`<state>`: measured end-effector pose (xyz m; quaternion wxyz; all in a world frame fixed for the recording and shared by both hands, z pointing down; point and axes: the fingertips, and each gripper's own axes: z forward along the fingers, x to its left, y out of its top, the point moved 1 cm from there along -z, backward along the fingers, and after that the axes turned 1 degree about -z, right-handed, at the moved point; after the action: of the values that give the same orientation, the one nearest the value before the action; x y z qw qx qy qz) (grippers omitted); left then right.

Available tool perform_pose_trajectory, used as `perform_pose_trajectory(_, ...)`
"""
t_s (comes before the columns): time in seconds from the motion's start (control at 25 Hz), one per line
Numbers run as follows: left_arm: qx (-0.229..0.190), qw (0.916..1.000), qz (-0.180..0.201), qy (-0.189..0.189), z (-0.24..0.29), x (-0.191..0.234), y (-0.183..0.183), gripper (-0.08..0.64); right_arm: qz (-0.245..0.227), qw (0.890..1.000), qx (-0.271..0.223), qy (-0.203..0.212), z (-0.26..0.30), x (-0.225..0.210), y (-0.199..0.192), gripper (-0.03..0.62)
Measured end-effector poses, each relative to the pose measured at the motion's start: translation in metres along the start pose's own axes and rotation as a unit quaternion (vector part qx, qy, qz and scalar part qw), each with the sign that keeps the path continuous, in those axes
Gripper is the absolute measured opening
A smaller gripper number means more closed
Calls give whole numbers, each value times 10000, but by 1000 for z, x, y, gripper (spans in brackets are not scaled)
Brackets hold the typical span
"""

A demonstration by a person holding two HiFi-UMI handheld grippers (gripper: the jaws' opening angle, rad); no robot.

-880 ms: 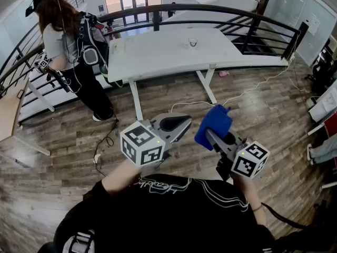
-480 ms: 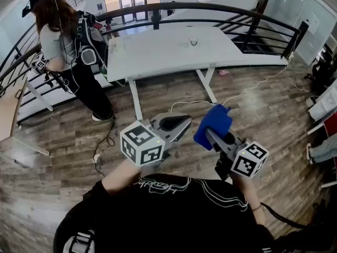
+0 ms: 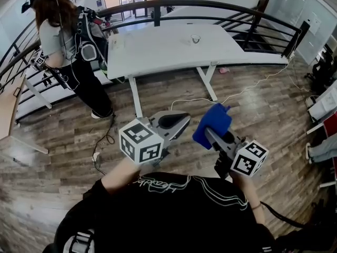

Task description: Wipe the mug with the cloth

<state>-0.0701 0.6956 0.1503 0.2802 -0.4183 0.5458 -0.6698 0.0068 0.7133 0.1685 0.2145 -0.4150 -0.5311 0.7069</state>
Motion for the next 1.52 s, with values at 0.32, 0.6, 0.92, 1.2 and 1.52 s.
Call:
perform_pose_trajectory(0.32,65,9999,-41,136,18,30,-8,8,123,9999,-4,92,16,-34,-3,51)
perform_pose_trajectory(0.6,192,9984,-203,500,53,101,-21,8,362,9988,-14,315,66,-108,-1,51)
perform_pose_trajectory(0.92,320,9934,-513,978,135,259,-9,8,524,9963,147,662,180,-252,38,51)
perform_pose_trajectory(1.2,210,9906,-661,1178,249,413,36,8,617,9967,280,453,267,-420,91,51)
perform_pose_trajectory(1.52,304,9895,-706,1227,302,498,47,8,768,9970,52,47,309,-510,123,51)
